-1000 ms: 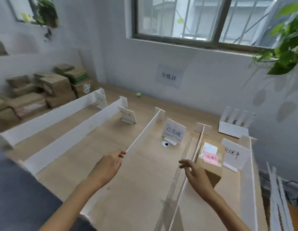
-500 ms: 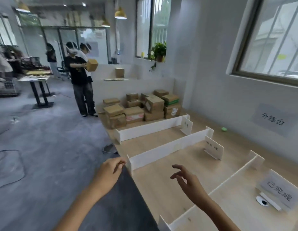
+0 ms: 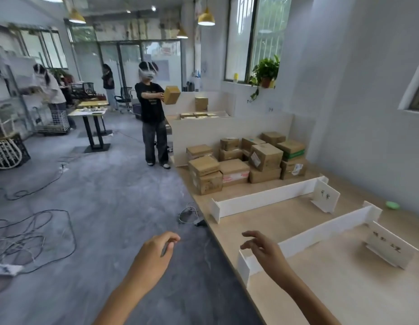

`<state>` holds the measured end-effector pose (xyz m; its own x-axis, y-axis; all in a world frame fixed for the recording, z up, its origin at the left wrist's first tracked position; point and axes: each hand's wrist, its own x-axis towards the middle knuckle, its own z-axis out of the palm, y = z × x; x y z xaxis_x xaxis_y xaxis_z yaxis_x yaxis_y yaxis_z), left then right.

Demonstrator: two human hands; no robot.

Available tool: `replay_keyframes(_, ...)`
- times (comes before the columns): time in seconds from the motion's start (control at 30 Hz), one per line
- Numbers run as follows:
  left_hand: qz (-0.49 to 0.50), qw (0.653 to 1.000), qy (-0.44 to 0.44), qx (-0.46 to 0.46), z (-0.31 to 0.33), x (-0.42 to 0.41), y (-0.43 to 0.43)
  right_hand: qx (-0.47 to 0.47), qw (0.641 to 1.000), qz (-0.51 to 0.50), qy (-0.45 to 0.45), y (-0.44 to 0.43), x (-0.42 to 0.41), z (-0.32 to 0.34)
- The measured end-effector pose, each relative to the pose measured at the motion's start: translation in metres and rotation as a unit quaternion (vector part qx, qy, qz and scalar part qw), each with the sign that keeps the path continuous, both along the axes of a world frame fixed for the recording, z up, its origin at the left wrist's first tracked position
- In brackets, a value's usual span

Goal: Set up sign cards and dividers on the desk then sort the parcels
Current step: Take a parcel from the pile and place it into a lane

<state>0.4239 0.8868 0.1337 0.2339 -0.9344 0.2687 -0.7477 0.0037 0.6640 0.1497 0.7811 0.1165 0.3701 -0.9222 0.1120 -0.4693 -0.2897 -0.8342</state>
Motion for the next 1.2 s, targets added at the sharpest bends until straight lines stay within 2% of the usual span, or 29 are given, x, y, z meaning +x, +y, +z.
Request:
replay_keyframes(0.23,0.024,0.999,0.02,0.017,-0.018,0.06,-0.09,0.007,1.0,0.0,0.021,-0.112,0.047,-0.011)
replay_keyframes(0.47,0.039,0.999,0.028,0.013,-0.007,0.112,-0.238,0.003,0.999,-0.013,-0.03,-0.261,0.1,-0.01)
replay_keyframes(0.73,0.048,0.998,0.036,0.023,0.004,0.164,-0.399,0.054,0.994,-0.046,-0.086,-0.409,0.178,-0.02)
replay_keyframes(0.9,0.023,0.998,0.036,0.05,-0.012,0.197,-0.498,0.069,0.994,-0.055,-0.06,-0.467,0.217,-0.023)
replay_keyframes(1.13,-0.039,0.992,-0.049,0.109,-0.058,0.261,-0.662,0.107,0.986,-0.13,0.014,-0.563,0.274,-0.058)
replay_keyframes(1.2,-0.073,0.986,-0.051,0.138,-0.074,0.273,-0.707,0.132,0.978,-0.161,0.027,-0.589,0.291,-0.073)
